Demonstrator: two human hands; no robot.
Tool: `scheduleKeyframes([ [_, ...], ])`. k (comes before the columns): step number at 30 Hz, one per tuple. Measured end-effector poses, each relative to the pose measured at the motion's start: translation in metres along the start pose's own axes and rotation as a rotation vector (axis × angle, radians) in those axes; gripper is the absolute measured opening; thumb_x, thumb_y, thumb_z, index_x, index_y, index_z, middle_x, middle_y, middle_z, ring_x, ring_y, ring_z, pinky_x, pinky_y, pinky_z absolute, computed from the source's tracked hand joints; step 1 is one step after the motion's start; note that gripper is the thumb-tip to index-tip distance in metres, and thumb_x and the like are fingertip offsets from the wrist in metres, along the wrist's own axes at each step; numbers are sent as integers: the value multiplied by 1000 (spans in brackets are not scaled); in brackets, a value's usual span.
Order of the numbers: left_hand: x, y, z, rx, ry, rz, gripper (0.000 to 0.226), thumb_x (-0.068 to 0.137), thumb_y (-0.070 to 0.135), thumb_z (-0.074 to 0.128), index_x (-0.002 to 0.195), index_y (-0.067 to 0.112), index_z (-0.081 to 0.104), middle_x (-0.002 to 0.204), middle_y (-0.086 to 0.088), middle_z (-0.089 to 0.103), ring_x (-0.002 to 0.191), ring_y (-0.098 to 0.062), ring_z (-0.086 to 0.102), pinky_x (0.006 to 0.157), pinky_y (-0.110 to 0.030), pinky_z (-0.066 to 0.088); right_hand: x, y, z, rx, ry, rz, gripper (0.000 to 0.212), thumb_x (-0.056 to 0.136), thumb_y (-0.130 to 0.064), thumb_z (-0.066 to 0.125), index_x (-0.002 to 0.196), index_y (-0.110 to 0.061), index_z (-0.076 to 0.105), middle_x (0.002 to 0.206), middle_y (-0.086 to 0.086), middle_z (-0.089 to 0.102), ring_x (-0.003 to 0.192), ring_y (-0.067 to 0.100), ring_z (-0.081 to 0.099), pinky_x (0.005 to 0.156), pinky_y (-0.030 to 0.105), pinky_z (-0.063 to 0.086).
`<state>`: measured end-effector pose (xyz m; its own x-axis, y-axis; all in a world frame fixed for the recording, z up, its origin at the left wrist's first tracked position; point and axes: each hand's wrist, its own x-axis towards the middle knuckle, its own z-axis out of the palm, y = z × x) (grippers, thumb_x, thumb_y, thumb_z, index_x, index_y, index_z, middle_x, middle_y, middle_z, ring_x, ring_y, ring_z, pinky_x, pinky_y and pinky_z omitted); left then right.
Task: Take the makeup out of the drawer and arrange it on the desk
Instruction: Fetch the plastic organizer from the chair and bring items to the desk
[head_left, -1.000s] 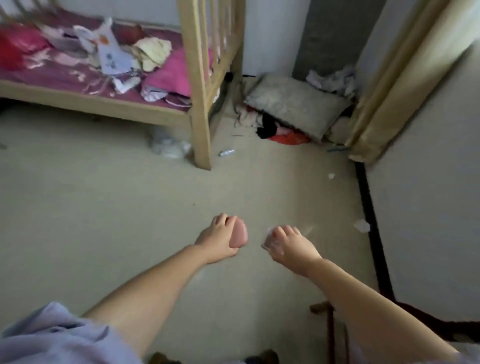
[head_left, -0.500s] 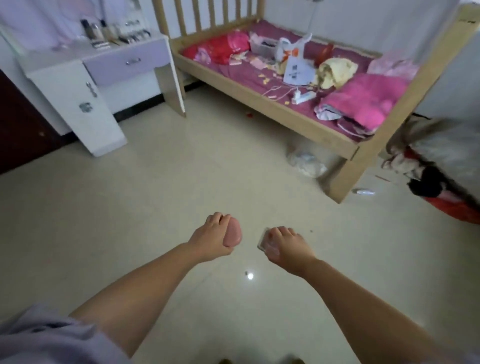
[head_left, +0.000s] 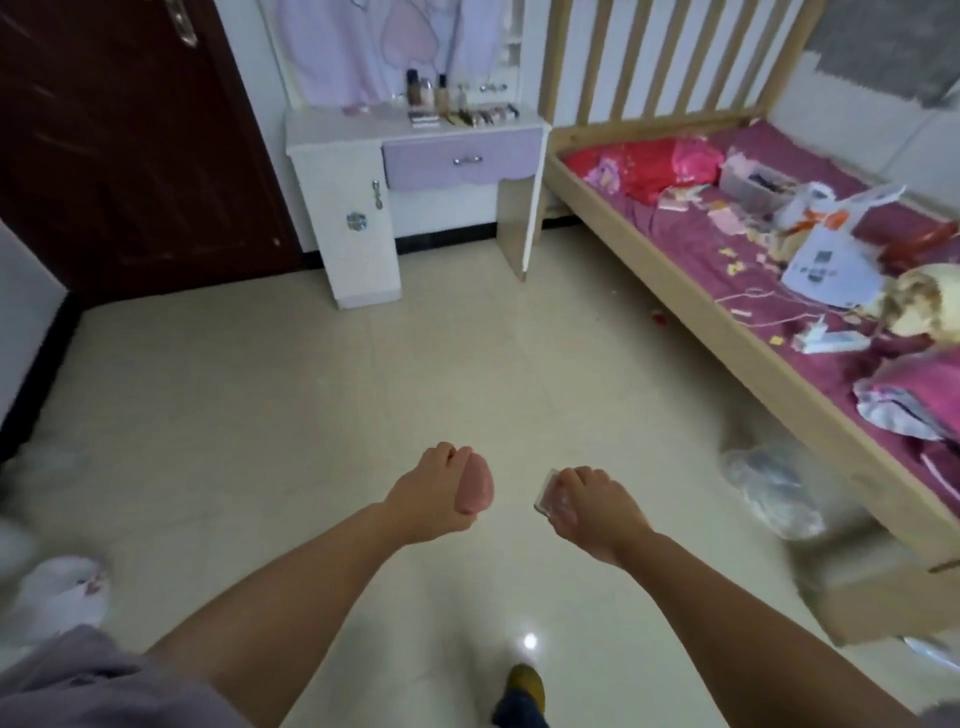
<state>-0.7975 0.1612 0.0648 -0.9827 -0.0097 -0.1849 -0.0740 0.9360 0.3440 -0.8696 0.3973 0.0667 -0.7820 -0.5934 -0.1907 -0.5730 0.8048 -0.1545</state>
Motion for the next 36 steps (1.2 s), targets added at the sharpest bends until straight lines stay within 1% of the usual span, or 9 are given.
scheduleKeyframes([
  [2, 24, -15, -15, -22, 21, -70, 85, 77, 46, 65, 143, 16, 21, 137, -4, 31, 122, -21, 36, 91, -35, 47, 44, 5, -15, -16, -25, -94, 41, 89, -40, 51, 120, -15, 46, 126, 4, 51, 114, 24, 47, 89, 31, 39],
  [7, 80, -65, -51, -70, 77, -216, 85, 76, 46, 66, 142, 17, 22, 136, -4, 32, 121, -21, 37, 92, -36, 47, 155, -6, -41, 2, -54, -241, 39, 88, -37, 54, 117, -13, 46, 123, 6, 52, 114, 25, 46, 87, 31, 43],
  [12, 146, -134, -81, -105, 109, -291, 81, 77, 43, 67, 141, 18, 23, 137, -3, 32, 121, -19, 38, 91, -31, 45, 273, -30, -55, -15, -42, -344, 39, 87, -39, 54, 116, -13, 47, 122, 6, 52, 113, 25, 46, 83, 30, 41],
  [17, 230, -220, -137, -105, 119, -287, 80, 76, 43, 68, 140, 16, 27, 134, -4, 34, 121, -21, 39, 92, -34, 46, 403, -57, -80, -18, -8, -326, 42, 86, -40, 55, 119, -14, 47, 123, 5, 52, 115, 25, 46, 87, 32, 44],
  [20, 281, -270, -185, -81, 105, -268, 80, 74, 44, 68, 138, 17, 28, 131, -4, 36, 119, -21, 39, 91, -35, 46, 477, -74, -106, -3, 11, -305, 41, 85, -41, 56, 116, -16, 47, 121, 4, 53, 113, 24, 46, 86, 32, 45],
  [24, 342, -326, -236, -70, 137, -265, 80, 74, 45, 68, 138, 16, 28, 130, -5, 36, 118, -22, 40, 89, -36, 46, 560, -90, -134, 33, 53, -282, 40, 84, -42, 58, 114, -18, 48, 119, 3, 54, 111, 23, 48, 85, 32, 47],
  [29, 415, -378, -268, -73, 135, -240, 77, 74, 44, 68, 135, 17, 31, 127, -4, 37, 117, -22, 40, 86, -36, 46, 654, -104, -145, 31, 23, -281, 39, 84, -42, 58, 114, -18, 48, 120, 2, 53, 112, 22, 47, 85, 31, 44],
  [36, 543, -456, -305, -62, 130, -234, 77, 75, 46, 67, 136, 16, 30, 131, -4, 37, 120, -21, 39, 91, -38, 47, 814, -101, -160, 17, 30, -311, 42, 84, -41, 58, 117, -17, 47, 123, 3, 52, 114, 23, 46, 88, 32, 45],
])
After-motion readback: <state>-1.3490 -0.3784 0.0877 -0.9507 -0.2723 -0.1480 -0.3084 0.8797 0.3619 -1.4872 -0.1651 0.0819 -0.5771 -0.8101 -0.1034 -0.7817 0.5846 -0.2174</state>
